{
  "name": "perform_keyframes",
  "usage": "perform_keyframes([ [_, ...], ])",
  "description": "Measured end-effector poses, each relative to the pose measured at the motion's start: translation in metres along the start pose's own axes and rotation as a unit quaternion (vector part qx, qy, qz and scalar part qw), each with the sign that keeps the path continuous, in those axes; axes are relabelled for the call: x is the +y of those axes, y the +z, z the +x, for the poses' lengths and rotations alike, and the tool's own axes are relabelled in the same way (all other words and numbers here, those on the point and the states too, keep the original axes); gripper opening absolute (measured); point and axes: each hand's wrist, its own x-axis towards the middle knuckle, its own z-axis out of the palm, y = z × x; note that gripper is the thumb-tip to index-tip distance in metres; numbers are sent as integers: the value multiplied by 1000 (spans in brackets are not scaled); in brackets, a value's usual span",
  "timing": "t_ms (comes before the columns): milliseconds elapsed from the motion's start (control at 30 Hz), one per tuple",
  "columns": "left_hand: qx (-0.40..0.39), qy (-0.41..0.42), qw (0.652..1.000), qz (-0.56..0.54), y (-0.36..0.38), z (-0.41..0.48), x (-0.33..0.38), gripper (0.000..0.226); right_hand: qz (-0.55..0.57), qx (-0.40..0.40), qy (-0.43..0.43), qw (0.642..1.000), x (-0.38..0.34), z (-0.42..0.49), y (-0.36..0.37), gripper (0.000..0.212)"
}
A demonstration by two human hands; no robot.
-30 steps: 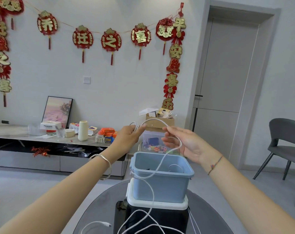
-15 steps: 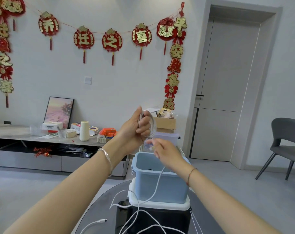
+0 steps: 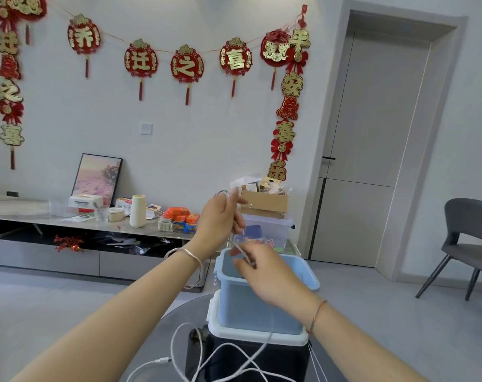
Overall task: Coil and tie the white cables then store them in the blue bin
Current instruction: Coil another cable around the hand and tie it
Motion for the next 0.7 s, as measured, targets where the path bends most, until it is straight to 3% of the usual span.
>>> perform_keyframes([
  [33,-25,16,998,55,-1,-2,-2,46,-75,48,-40,995,1,1,-5,13],
  [100,-81,32,988,125,-6,-4,-2,44,-112,129,-93,981,2,3,-17,9],
  [267,-254,-40,955,144,-12,-16,8,50,6,216,-143,966,10,14,-37,21],
  [400,-363,-104,924,65,-9,-31,19,54,27,256,-176,950,10,26,-47,27],
  [467,-395,-124,910,9,-10,-34,25,53,96,270,-171,943,11,31,-50,36],
  [700,-423,-198,843,-266,-15,-34,42,48,310,207,-9,928,14,37,-43,49],
])
